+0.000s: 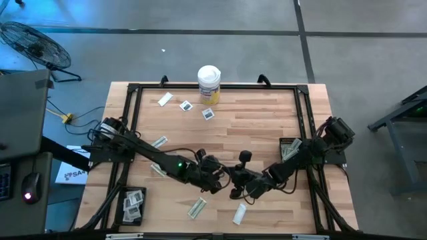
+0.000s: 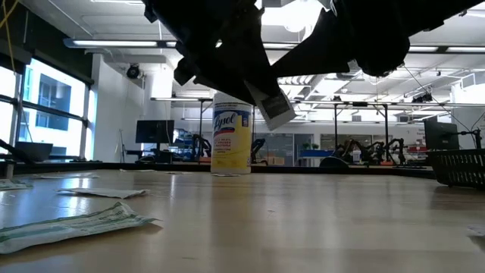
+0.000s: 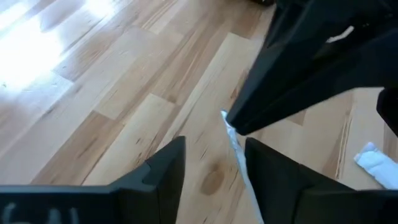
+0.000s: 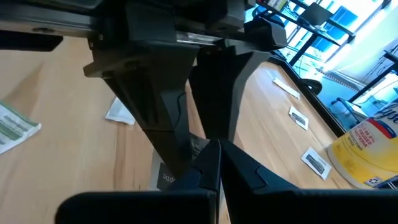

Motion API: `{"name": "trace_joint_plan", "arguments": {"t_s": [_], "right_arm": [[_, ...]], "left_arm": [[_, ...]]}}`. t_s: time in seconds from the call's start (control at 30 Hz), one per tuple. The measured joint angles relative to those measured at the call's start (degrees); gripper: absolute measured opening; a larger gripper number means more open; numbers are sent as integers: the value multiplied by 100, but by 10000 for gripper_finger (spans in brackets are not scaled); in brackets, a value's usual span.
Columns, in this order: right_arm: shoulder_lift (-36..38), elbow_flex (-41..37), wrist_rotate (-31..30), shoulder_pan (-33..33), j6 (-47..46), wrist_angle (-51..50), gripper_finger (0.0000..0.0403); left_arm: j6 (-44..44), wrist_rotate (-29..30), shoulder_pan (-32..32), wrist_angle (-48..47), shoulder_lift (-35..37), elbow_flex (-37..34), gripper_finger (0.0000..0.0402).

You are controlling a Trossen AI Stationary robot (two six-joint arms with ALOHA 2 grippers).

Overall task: Pick & Place First Aid Supplies
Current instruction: Put the white towelette sachet into the left black bin

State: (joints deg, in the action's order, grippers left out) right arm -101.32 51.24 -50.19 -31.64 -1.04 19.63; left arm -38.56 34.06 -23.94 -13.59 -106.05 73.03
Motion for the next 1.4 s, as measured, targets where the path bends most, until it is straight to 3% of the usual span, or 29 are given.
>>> {"name": "trace_joint_plan", "arguments": {"t_s": [0.1,0.27,0.53,0.7,0.9,1.0,1.23,1.4], "right_arm": [[0,0,4,2,-11,37,0],[2,2,234,2,1,162,0],[2,7,983,13,-44,102,0],[9,7,1166,-10,-155,136,1],[9,7,1460,12,-151,259,27],[9,7,1470,46,-207,256,44],[9,7,1615,146,-304,211,63],[9,7,1651,270,-496,209,59]], "left_arm": [[139,-2,-2,-25,-4,0,123],[527,-18,-4,-105,-8,0,17],[1900,-543,-41,-584,88,13,5],[2125,-706,-252,-1432,170,101,4],[1296,-729,-719,-3309,193,759,4],[675,-1026,-1052,-4336,198,1163,4],[-1596,-2011,-2078,-6878,200,1735,4],[-3297,-3212,-2824,-7661,200,1670,5]]}}
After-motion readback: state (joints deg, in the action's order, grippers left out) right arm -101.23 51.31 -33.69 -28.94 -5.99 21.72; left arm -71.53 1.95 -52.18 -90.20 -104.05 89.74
